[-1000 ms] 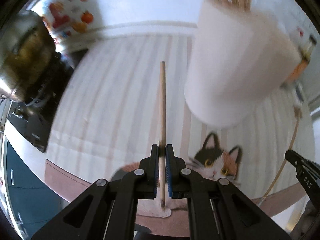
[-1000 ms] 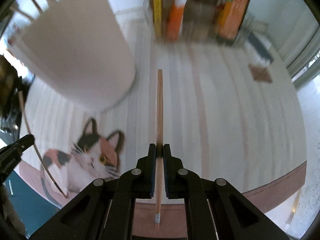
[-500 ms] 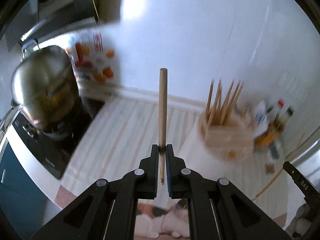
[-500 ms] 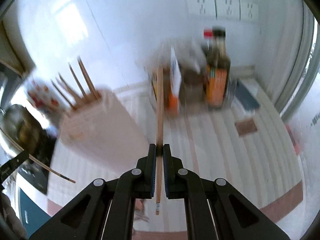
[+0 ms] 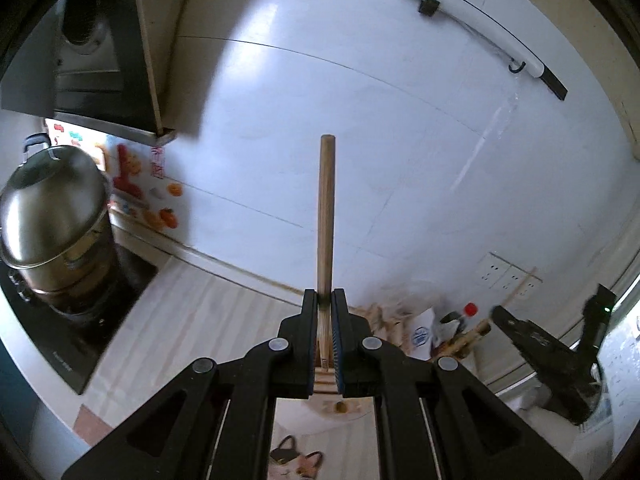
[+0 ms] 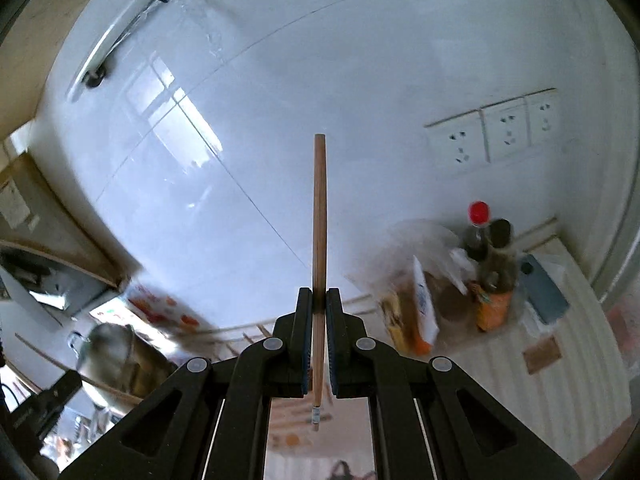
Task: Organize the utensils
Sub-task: 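Carry both chopsticks above the beige holder and lower them into it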
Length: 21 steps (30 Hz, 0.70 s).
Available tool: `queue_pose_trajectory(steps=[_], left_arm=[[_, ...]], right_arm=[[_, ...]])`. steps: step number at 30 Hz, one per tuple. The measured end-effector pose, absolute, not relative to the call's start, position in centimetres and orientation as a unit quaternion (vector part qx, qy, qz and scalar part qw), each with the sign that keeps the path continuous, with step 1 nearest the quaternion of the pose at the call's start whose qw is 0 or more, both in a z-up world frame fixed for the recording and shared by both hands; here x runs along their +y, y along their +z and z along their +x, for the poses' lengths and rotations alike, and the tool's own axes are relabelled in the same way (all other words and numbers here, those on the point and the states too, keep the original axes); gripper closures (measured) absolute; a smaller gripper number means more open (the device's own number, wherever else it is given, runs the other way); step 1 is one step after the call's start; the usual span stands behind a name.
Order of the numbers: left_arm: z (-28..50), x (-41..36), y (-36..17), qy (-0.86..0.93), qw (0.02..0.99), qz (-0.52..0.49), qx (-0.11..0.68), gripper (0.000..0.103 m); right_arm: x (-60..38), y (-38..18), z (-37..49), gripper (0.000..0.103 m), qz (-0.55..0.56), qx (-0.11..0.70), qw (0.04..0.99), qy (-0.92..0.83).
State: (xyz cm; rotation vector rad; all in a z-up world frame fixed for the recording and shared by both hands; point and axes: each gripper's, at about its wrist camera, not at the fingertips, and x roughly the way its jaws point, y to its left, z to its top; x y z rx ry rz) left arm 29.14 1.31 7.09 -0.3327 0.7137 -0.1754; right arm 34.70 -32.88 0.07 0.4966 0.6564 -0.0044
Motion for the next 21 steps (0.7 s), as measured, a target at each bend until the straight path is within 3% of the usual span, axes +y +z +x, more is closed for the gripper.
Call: queue_pose_trajectory(steps=[13,21], left_arm=[[37.6,-3.9,-0.9,-0.074,0.892,-0.111,0.431,0.099],[39.0,-5.0,-3.7,-0.075,0.875,-0.095,0.468,0.098]], right_arm=[[-29.1,-4.9,42.5,0.096,0.233,0.353,0.906,0.001],[-27.0,-7.8,44.3,0.096,0.191,0.386,0.902,0.013]])
